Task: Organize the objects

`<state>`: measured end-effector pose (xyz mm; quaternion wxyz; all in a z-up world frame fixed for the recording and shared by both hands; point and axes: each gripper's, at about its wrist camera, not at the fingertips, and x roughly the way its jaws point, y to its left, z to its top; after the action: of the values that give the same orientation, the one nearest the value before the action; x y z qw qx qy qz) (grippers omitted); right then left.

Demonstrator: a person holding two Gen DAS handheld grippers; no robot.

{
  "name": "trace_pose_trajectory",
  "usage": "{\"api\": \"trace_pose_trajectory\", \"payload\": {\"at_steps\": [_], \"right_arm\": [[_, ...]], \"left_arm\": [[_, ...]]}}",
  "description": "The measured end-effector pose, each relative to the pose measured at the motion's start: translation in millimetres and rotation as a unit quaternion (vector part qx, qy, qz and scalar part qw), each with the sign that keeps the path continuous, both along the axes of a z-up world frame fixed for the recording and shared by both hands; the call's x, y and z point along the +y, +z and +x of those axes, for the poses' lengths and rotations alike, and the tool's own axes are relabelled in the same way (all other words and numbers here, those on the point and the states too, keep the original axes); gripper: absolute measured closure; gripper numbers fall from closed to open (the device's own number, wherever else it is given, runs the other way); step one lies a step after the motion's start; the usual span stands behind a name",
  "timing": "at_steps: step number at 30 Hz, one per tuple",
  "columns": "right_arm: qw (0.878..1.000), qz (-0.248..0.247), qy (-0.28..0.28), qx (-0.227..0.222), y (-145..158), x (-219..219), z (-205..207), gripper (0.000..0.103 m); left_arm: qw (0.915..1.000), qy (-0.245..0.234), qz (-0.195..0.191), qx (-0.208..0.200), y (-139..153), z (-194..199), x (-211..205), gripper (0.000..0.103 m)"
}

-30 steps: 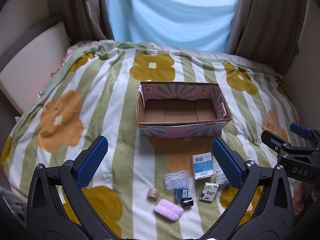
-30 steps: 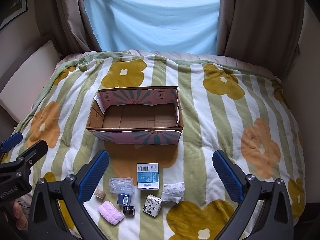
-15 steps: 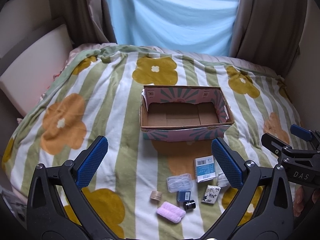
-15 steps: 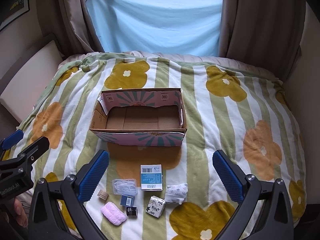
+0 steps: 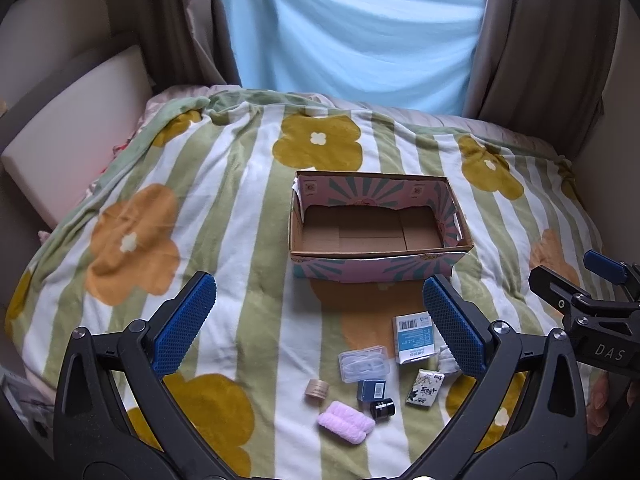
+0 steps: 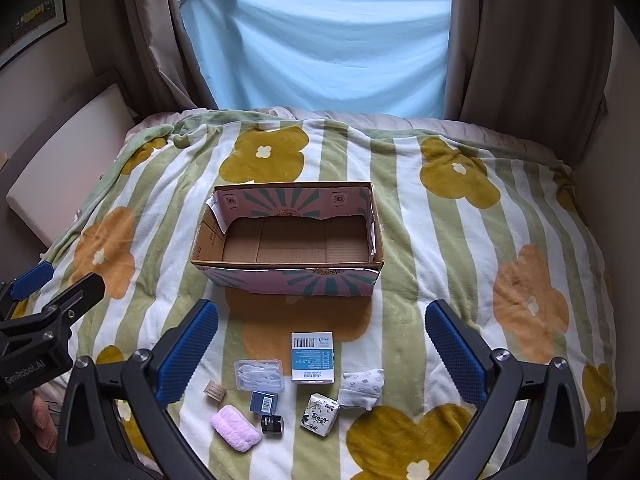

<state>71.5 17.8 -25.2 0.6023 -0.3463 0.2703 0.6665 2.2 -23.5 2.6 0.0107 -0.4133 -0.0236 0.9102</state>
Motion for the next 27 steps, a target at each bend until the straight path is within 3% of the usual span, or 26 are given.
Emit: {"api": "trace_pose_trajectory", "payload": {"at_steps": [19,27], "right_arm": [[1.0,-0.001,-0.006,0.007,5,-4,-4,0.001],[1.0,0.008,-0.004,0.013,9,-7,-5,0.001]], "left_arm": [[0.9998,-0.018,0.003,-0.001,10,5,-1,0.0],[0.9996,-0.024,-0.012,0.004,15,5,0,0.0]]}}
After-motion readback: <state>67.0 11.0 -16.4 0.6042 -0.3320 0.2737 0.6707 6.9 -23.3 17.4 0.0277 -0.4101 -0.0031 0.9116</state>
